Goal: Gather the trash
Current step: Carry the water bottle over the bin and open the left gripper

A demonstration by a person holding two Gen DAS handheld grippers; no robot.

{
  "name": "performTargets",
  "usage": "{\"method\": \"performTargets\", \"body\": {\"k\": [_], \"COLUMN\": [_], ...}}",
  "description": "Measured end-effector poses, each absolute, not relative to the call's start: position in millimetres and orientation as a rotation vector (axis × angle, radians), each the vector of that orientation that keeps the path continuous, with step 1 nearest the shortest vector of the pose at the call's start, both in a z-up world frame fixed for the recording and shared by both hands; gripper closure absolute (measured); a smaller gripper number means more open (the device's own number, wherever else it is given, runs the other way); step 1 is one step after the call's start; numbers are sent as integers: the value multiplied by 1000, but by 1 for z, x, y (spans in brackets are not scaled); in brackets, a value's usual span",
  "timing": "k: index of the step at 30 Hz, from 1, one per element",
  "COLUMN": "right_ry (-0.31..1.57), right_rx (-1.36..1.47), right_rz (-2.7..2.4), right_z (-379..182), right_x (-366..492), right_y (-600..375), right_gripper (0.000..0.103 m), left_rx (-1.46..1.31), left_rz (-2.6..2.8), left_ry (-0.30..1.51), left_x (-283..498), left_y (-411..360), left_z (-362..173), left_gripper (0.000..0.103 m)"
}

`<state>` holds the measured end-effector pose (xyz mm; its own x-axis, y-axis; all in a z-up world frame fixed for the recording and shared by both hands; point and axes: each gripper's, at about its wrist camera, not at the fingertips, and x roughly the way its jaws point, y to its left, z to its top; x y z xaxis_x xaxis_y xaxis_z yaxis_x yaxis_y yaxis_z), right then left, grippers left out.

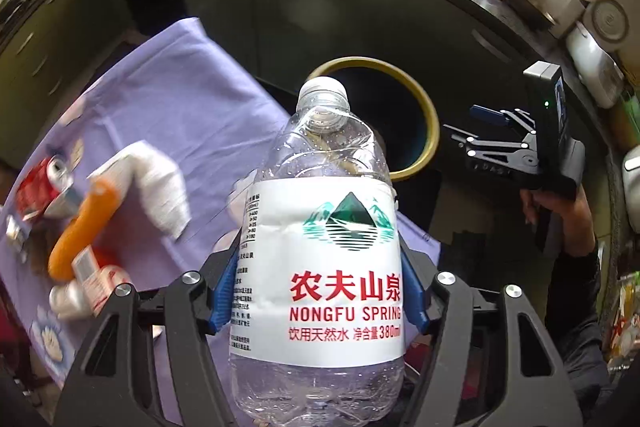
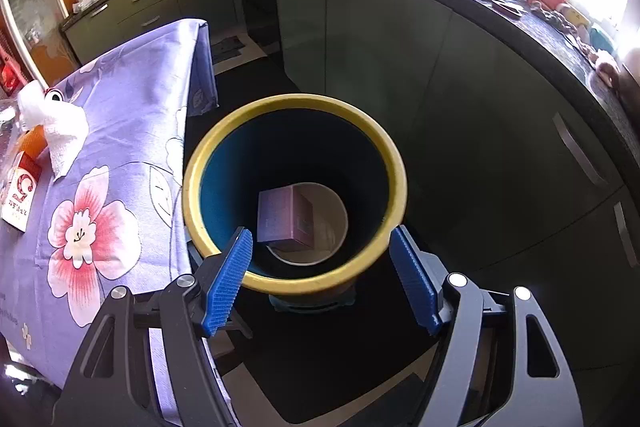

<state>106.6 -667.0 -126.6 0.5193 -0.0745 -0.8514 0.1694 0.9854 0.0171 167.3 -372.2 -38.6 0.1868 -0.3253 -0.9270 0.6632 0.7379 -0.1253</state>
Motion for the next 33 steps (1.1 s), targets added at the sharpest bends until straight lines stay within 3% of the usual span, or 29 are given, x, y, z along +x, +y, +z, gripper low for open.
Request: {"method": "performTargets", "body": {"k": [7,17,25,33], "right_ry": [1039,1051,1034,1035], "right_rx": [140,143,117,85], "right_rz": [-217,-222,-172,20], "right_z": [-133,-134,-125,-112], "right_x": [89,88,94,122], "right_y": [-705,-710,-682,-606], "right_gripper": [32,32,32,32], "left_rx": [376,347,234,93], "left_rz": [-828,-833,-887,-772], "left_ry": [1261,1302,1190,988], "left_x": [208,240,209,158], "left_y": [-493,-552,-458,-292], "left_z": [-92,-137,-63,-19], "left_gripper": [40,40,39,27]}}
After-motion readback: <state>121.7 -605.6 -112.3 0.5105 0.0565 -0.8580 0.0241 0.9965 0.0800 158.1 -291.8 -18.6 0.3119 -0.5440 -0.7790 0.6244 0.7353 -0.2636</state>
